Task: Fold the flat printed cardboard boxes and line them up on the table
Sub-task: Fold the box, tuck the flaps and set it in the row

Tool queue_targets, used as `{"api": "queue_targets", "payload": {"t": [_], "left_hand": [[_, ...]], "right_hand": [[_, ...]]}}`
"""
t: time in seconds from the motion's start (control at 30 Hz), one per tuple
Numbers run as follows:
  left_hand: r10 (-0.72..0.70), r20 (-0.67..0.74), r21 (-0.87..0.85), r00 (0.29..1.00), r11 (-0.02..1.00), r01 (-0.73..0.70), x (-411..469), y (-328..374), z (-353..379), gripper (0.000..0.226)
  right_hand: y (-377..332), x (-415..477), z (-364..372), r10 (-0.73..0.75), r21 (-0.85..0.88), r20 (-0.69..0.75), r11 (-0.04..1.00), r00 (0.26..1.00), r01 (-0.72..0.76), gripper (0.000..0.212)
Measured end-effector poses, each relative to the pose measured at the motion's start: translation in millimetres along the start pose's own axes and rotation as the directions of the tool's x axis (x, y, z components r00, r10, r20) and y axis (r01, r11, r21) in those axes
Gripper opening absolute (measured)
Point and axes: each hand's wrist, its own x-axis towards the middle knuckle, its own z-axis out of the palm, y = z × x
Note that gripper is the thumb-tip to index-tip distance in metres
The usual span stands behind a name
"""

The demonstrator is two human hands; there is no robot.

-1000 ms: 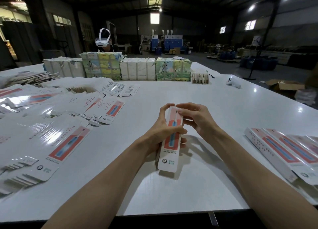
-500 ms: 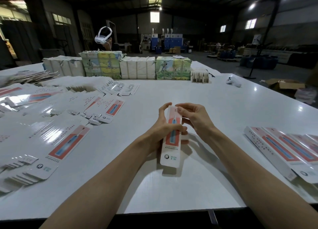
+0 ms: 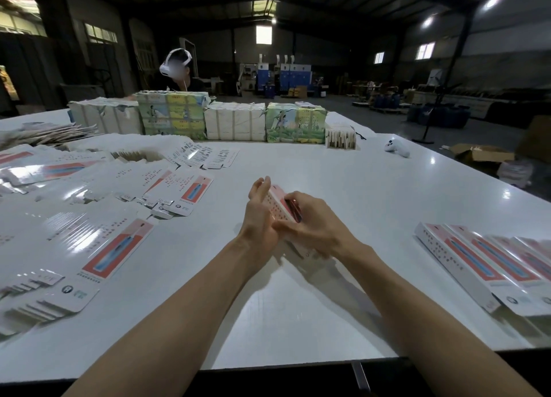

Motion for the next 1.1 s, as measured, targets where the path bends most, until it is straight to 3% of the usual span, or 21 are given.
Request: {"api": "queue_targets", "payload": {"t": [0.1,0.2,0.37,0.53,0.63,0.7,0.83,0.97,1.1], "left_hand": [[-0.044,0.099,-0.013,0.994,0.999,0.045,-3.2,3.4,2.9,0.057],[-0.028,0.022,0.066,0.999,0.997,0.026,0.8,-1.0,3.7,0.054],[-0.014,-0.003,0.256,1.0,0.967,0.014,-1.9,-1.9,-1.3,0.052],[0.012,0.09,0.44,0.996,0.897,-0.051,-7.2,-5.4,1.0,0.045],[-0.002,0.119,0.478,0.993,0.877,-0.055,-7.5,-5.9,0.1,0.045],[-0.016,0.13,0.484,0.991,0.874,-0.049,-6.3,-6.3,-1.5,0.045],[-0.051,0.139,0.575,0.989,0.817,-0.039,-4.4,-8.6,-4.5,0.04],[0.021,0.121,0.581,0.992,0.809,-0.088,-5.5,-11.3,-4.7,0.023],[0.064,0.039,0.579,0.997,0.812,-0.075,-13.3,-2.8,-0.4,0.024]], "right_hand": [[-2.6,-8.6,-12.3,-0.003,-0.097,-0.074,0.995,0.997,-0.005,0.033],[9.4,-28.6,-29.8,0.085,-0.345,-0.112,0.931,0.99,-0.119,0.018],[50.2,-85.8,-59.6,0.41,-0.483,-0.147,0.765,0.9,-0.427,0.025],[77.2,-128.6,-79.5,0.48,-0.601,-0.233,0.612,0.846,-0.513,0.033],[80.4,-140.3,-87.5,0.542,-0.696,-0.193,0.512,0.818,-0.503,0.047],[83.1,-142.7,-92.4,0.547,-0.676,-0.221,0.511,0.807,-0.531,0.049],[74.1,-125.3,-92.6,0.506,-0.563,-0.325,0.575,0.799,-0.593,0.028],[47.7,-76.7,-75.7,0.349,-0.577,-0.244,0.698,0.905,-0.424,0.02],[21.0,-15.1,-40.4,0.122,-0.468,-0.302,0.845,0.945,-0.259,0.021]]}}
